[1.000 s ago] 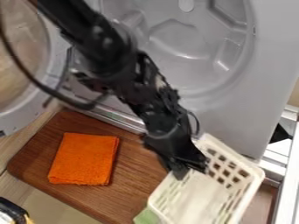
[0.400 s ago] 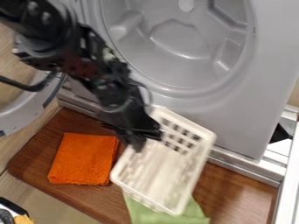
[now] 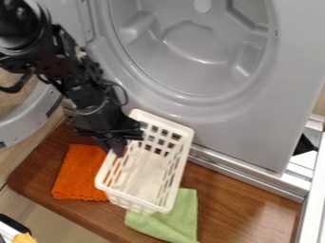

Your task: Move the white basket and hold up

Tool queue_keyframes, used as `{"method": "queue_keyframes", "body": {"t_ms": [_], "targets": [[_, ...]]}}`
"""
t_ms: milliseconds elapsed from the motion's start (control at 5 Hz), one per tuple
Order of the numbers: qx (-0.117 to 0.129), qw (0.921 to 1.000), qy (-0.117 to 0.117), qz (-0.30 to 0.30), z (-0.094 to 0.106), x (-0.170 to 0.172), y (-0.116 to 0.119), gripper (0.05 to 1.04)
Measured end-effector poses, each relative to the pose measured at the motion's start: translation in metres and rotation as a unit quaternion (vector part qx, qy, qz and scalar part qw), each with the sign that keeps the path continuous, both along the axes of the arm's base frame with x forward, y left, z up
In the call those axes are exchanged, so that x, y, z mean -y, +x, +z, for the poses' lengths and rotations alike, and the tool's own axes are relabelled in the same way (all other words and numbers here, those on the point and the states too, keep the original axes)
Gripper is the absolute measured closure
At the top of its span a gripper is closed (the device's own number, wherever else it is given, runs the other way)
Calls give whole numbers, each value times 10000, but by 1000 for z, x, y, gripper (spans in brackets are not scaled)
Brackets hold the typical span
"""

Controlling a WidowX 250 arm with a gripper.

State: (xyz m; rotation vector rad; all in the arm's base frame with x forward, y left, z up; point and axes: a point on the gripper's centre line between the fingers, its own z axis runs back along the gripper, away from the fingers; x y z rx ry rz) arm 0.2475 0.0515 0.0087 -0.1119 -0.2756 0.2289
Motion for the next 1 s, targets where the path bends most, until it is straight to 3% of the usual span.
{"method": "queue_keyframes", "body": {"t_ms": [400,600,1000], "targets": [[-112,9999,-56,106,-8,-2,-4,997],[-270,9995,-153,-102,-17,16,-11,998],[-342,9959,-291,-784,-24,64,-15,998]]}}
